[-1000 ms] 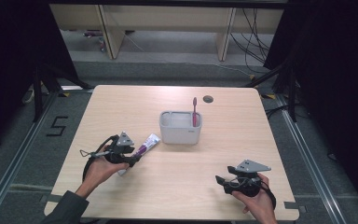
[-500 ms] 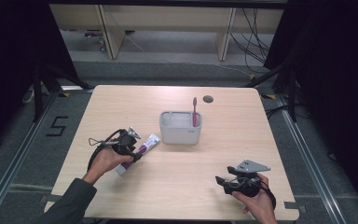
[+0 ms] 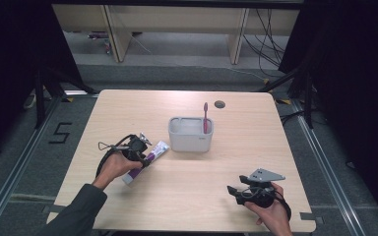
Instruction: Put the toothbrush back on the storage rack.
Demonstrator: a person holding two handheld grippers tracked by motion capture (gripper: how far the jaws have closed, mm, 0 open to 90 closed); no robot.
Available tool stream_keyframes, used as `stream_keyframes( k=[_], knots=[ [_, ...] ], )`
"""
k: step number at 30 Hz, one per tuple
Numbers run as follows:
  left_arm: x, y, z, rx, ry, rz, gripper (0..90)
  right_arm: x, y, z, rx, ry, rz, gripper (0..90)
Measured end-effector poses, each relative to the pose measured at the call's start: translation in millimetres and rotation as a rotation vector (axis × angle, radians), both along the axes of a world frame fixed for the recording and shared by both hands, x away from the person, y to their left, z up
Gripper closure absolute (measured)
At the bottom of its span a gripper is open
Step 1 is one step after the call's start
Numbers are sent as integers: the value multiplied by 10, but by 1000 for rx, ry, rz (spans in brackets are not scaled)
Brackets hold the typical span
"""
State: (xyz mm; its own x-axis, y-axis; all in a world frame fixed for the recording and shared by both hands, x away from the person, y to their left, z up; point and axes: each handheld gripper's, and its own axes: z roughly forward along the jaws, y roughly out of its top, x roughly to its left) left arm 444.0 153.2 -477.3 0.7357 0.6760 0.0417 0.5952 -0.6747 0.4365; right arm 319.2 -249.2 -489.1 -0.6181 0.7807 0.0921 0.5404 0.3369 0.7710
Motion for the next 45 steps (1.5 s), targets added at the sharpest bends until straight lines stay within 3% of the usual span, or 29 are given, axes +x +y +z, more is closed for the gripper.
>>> stream_keyframes(
  k=[10,17,19,25,32,37,45],
  knots=[
    [49,-56,-48,31,31,-4,693,-2,7,1,13,19,-4,375],
    [61,-60,-40,59,48,-20,707,11,-11,7,-9,-12,6,377],
    [68,-75,-25,68,68,-13,716,11,-7,4,-9,-10,9,378],
    [75,-106,5,107,72,-35,735,10,-10,6,-10,-14,8,378],
    [78,-126,-43,126,85,-27,709,0,8,6,11,14,6,378],
    [63,-139,-35,145,65,-48,729,12,-9,8,-7,-10,11,379],
    [43,-126,0,143,33,-68,754,18,-3,-2,6,2,16,381]
  ],
)
